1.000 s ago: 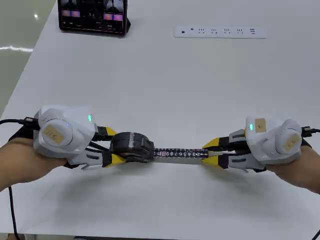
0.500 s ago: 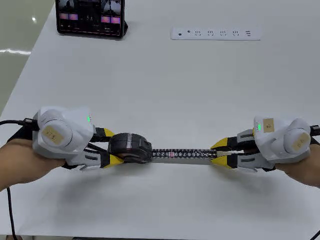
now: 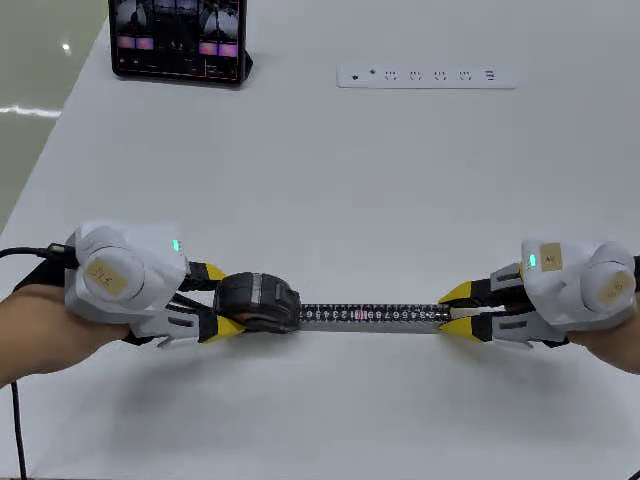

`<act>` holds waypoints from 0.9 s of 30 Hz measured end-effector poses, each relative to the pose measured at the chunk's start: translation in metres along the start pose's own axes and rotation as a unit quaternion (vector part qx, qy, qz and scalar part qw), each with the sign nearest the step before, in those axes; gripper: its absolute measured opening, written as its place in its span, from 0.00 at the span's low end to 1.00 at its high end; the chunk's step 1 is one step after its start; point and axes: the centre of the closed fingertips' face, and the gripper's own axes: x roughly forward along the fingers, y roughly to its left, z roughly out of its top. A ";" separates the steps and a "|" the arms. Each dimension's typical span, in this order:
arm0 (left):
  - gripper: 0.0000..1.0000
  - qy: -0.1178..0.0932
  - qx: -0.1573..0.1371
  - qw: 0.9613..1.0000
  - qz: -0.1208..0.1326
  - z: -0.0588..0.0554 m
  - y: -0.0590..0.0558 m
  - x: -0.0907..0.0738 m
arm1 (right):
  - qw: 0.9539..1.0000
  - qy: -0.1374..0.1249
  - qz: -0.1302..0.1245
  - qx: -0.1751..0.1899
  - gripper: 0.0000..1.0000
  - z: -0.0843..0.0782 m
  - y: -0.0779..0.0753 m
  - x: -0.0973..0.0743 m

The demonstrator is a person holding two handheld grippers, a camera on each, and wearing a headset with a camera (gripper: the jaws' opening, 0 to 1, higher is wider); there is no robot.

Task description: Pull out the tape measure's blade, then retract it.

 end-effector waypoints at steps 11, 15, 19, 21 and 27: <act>0.24 0.002 0.000 1.000 0.000 0.000 0.000 0.000 | 1.000 0.016 -0.001 -0.001 0.09 -0.013 -0.001 -0.010; 0.24 0.001 0.000 1.000 0.000 0.000 0.000 0.000 | 1.000 0.022 -0.001 -0.001 0.09 -0.018 -0.002 -0.013; 0.24 0.002 0.000 1.000 0.000 0.000 0.000 0.000 | 1.000 0.029 -0.001 -0.001 0.09 -0.021 -0.003 -0.018; 0.24 0.002 0.000 1.000 0.000 0.000 0.000 0.000 | 1.000 0.031 -0.001 -0.001 0.09 -0.022 -0.003 -0.019; 0.24 0.001 0.000 1.000 0.000 0.000 -0.001 -0.001 | 0.999 0.042 -0.004 0.001 0.09 -0.029 -0.003 -0.026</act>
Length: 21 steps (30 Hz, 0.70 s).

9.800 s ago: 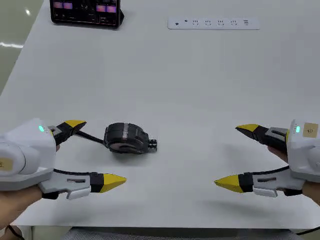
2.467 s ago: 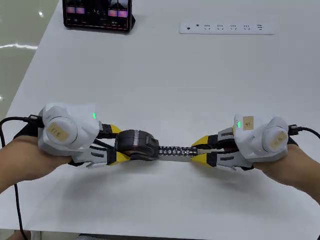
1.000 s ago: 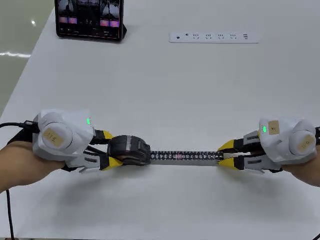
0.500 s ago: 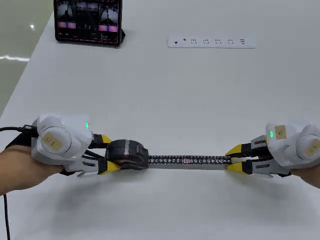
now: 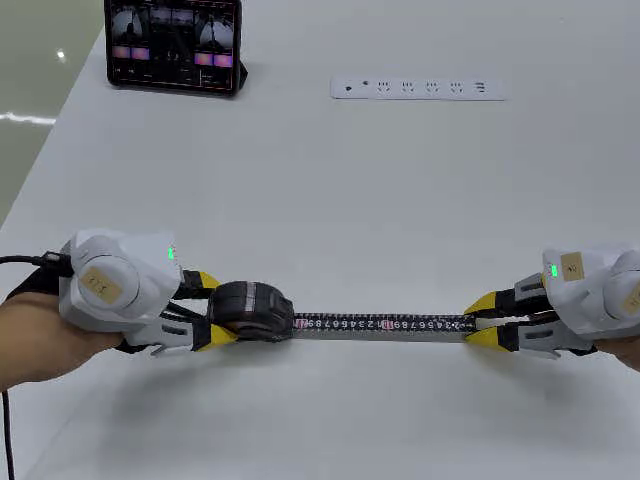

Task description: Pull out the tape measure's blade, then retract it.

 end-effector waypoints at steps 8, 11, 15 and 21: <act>0.24 0.001 0.001 1.000 0.000 0.000 0.000 0.000 | 1.000 0.010 0.000 0.003 0.09 -0.008 0.002 -0.007; 0.24 0.000 0.000 1.000 0.000 0.000 0.000 0.000 | 1.000 0.011 -0.002 0.003 0.09 -0.011 0.001 -0.009; 0.24 0.000 0.000 1.000 0.000 0.000 0.000 0.000 | 1.000 0.020 -0.002 0.002 0.09 -0.018 -0.001 -0.013; 0.24 0.001 0.000 1.000 0.000 0.000 0.001 0.000 | 1.000 0.028 -0.003 0.001 0.09 -0.022 -0.003 -0.016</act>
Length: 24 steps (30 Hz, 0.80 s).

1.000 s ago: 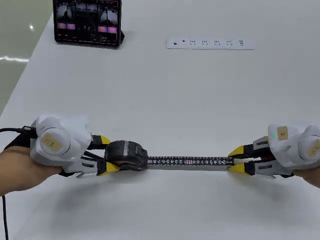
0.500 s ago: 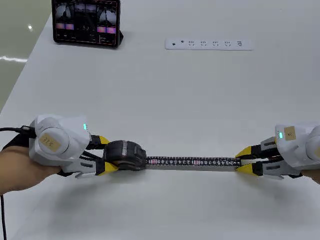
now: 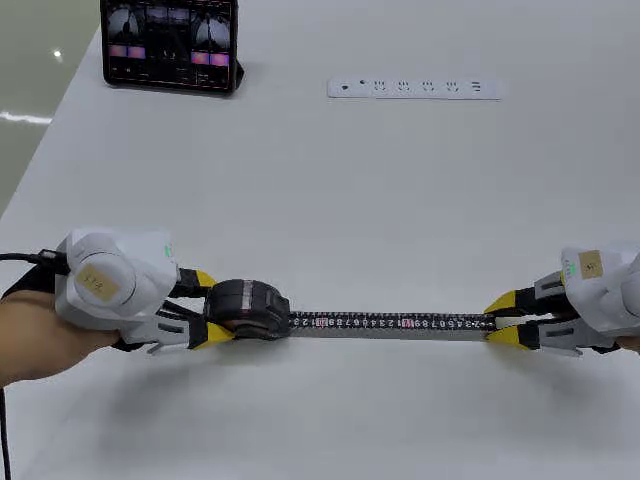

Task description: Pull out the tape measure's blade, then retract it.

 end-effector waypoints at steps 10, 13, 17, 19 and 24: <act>0.24 0.004 0.000 1.000 0.001 0.000 0.001 0.001 | 1.000 0.003 0.002 0.009 0.10 0.000 0.000 0.000; 0.25 0.005 -0.003 1.000 0.000 0.000 0.002 0.002 | 1.000 0.006 0.002 0.012 0.10 0.001 0.000 0.001; 0.25 0.009 -0.004 1.000 0.004 -0.001 0.002 0.004 | 1.000 0.014 0.003 0.014 0.11 0.000 0.000 0.001; 0.25 0.009 -0.004 1.000 0.005 -0.002 0.002 0.004 | 1.000 0.017 0.003 0.014 0.11 0.001 0.000 0.001; 0.25 0.010 -0.004 1.000 0.007 -0.001 0.001 0.004 | 1.000 0.021 0.004 0.011 0.11 0.001 0.000 0.001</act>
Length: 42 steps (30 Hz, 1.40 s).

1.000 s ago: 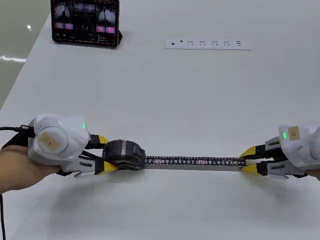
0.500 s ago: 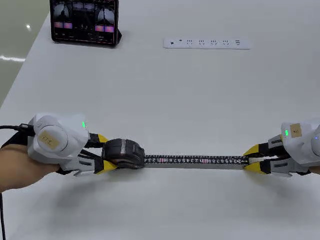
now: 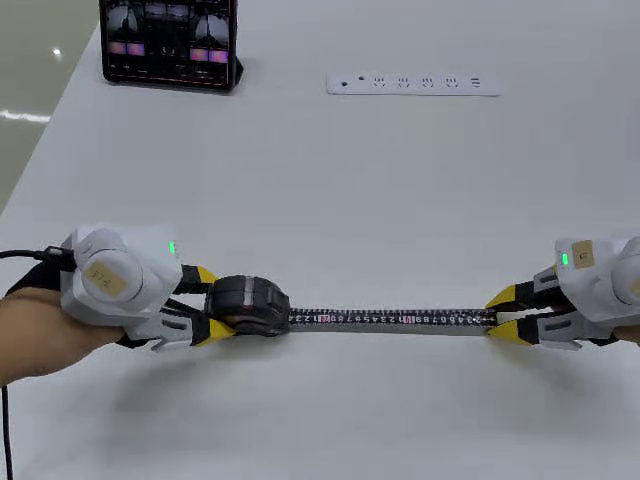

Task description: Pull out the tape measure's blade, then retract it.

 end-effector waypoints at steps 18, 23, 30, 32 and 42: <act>0.26 0.006 0.006 1.000 0.004 0.001 -0.001 -0.001 | 1.000 0.010 -0.005 0.002 0.13 -0.001 -0.001 -0.001; 0.27 0.005 -0.002 1.000 0.004 0.001 -0.001 -0.002 | 1.000 0.004 -0.008 0.010 0.19 0.002 0.000 -0.001; 0.33 0.001 -0.011 1.000 0.000 0.002 -0.002 -0.003 | 1.000 0.004 -0.012 0.011 0.20 0.003 -0.001 -0.002; 0.34 0.002 -0.009 1.000 0.001 0.002 -0.001 -0.003 | 1.000 0.002 -0.013 0.013 0.20 0.004 -0.001 -0.002; 0.47 -0.021 -0.036 0.999 0.005 0.006 0.002 -0.008 | 0.995 -0.043 -0.016 0.089 0.39 0.015 0.000 -0.004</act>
